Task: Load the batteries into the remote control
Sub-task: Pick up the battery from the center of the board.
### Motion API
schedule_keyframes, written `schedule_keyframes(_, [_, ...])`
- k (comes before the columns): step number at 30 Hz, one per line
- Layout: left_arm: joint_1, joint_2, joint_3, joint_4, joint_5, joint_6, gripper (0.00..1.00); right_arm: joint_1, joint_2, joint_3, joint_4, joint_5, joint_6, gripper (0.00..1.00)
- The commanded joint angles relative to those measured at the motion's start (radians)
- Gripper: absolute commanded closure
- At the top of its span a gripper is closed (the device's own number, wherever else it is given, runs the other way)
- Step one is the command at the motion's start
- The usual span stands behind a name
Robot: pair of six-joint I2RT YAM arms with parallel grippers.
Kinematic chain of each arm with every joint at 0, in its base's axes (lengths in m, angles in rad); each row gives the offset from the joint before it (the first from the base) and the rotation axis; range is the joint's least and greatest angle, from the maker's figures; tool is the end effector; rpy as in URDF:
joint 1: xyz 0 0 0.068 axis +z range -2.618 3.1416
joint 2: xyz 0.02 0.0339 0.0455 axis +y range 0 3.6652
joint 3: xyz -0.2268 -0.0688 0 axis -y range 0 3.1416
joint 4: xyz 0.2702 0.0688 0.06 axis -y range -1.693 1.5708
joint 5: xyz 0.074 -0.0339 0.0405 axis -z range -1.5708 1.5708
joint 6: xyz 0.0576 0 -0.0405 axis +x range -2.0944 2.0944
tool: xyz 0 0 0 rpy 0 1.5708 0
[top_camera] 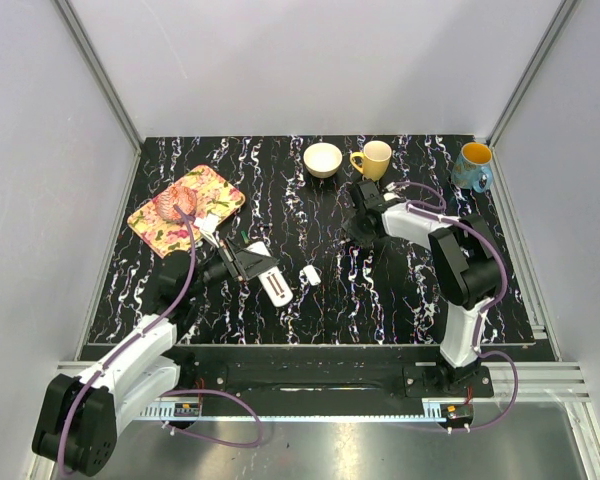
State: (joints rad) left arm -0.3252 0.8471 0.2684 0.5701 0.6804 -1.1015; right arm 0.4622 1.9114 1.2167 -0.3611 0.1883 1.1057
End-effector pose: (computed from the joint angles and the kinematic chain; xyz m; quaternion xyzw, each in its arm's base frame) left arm 0.2231 -0.1134 0.1849 -0.0359 0.7086 -0.6135 0.3468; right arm 0.3683 0.1714 0.0868 0.3272 0.9058 0.1146 0.2437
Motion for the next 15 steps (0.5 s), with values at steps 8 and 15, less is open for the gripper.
schedule_keyframes(8, [0.003,-0.005,0.006,0.070,-0.019,-0.024,1.00,-0.033,0.051,0.023,-0.074,-0.046,-0.026,0.64])
schedule_keyframes(15, [0.003,-0.011,-0.003,0.071,-0.022,-0.024,1.00,-0.046,0.067,0.044,-0.113,-0.049,-0.092,0.60])
